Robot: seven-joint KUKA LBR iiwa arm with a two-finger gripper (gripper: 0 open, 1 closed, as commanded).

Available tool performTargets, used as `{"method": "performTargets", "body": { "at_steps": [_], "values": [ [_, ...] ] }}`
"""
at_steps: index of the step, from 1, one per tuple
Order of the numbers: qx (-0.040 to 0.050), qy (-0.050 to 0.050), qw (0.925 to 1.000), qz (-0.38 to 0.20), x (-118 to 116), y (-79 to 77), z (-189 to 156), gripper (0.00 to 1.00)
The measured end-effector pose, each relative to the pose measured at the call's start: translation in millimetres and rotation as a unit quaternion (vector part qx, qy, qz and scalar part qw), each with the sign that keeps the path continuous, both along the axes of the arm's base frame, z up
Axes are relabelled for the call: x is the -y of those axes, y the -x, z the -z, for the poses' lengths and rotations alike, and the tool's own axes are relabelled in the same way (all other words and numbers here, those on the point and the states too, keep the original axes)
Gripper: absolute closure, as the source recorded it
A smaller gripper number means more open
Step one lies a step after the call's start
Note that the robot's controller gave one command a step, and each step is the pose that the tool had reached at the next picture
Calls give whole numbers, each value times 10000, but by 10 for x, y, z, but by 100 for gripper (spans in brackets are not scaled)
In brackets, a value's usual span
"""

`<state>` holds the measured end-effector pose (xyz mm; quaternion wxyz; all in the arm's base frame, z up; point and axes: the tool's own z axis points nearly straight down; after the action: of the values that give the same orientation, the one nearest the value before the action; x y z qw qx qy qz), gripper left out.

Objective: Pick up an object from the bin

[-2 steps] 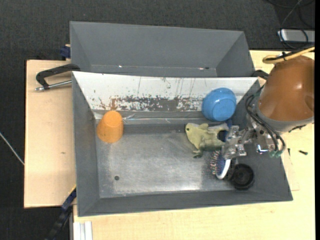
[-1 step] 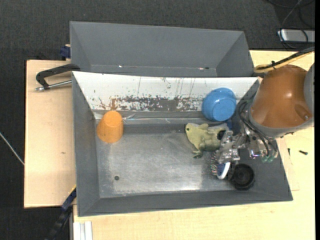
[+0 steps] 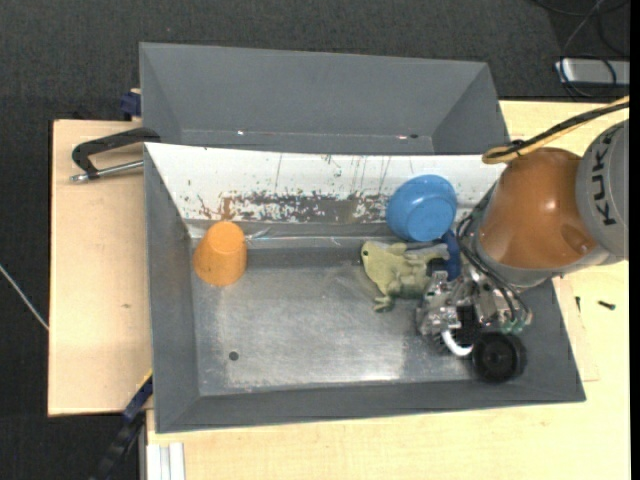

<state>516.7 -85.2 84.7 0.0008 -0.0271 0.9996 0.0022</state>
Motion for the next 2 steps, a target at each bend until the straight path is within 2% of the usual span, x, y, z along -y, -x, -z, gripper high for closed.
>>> {"method": "performTargets", "body": {
  "at_steps": [1, 2],
  "values": [
    [-9, 17, 10000, 8, 23, 13, -6, 0],
    [-6, -24, 9970, -773, 500, 86, 127, 0]
  ]
}}
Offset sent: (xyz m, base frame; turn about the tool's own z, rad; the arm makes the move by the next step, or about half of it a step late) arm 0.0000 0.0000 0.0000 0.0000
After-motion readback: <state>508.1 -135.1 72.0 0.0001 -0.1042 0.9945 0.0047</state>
